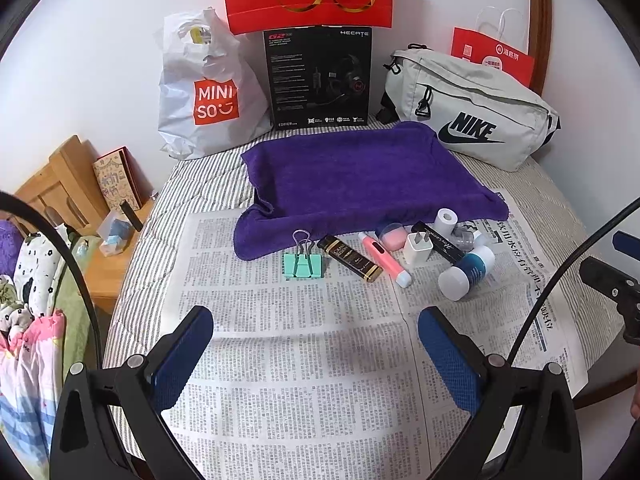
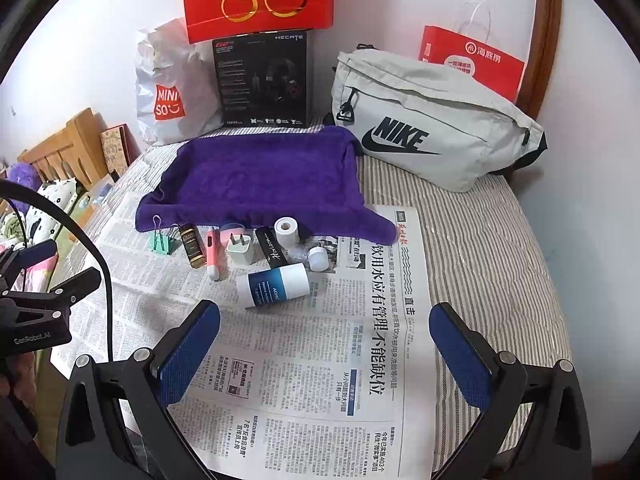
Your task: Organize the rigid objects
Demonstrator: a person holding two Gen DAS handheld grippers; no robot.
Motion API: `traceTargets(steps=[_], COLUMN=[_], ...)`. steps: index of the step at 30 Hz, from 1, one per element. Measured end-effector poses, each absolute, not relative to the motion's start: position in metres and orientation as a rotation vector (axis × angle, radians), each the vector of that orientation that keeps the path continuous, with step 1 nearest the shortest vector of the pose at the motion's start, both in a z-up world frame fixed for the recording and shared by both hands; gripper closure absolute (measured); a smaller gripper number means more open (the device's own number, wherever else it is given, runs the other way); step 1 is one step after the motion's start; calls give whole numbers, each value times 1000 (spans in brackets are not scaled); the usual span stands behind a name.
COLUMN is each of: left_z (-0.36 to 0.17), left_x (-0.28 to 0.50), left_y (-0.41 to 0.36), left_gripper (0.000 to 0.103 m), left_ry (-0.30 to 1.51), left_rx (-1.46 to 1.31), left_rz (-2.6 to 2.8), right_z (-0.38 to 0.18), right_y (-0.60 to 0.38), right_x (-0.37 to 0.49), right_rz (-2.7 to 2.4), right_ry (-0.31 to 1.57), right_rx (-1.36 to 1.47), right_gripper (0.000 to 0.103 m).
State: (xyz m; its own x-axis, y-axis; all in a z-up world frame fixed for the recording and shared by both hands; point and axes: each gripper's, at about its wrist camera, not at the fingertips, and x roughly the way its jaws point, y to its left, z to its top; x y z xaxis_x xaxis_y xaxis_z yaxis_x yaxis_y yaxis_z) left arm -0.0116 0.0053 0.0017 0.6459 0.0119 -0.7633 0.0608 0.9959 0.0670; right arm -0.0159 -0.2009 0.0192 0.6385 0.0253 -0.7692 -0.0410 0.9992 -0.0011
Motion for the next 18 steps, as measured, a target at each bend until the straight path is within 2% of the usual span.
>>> traceTargets(steps=[18], left_z=[2], left_x=[-10], left_y=[10], left_gripper=[0], left_ry=[876], left_rx=[80], left_rz=[-23], right_z=[23], right_y=[-194], right_x=[-18], right_rz=[49], right_ry=[876], right_rx=[-35], right_gripper=[0])
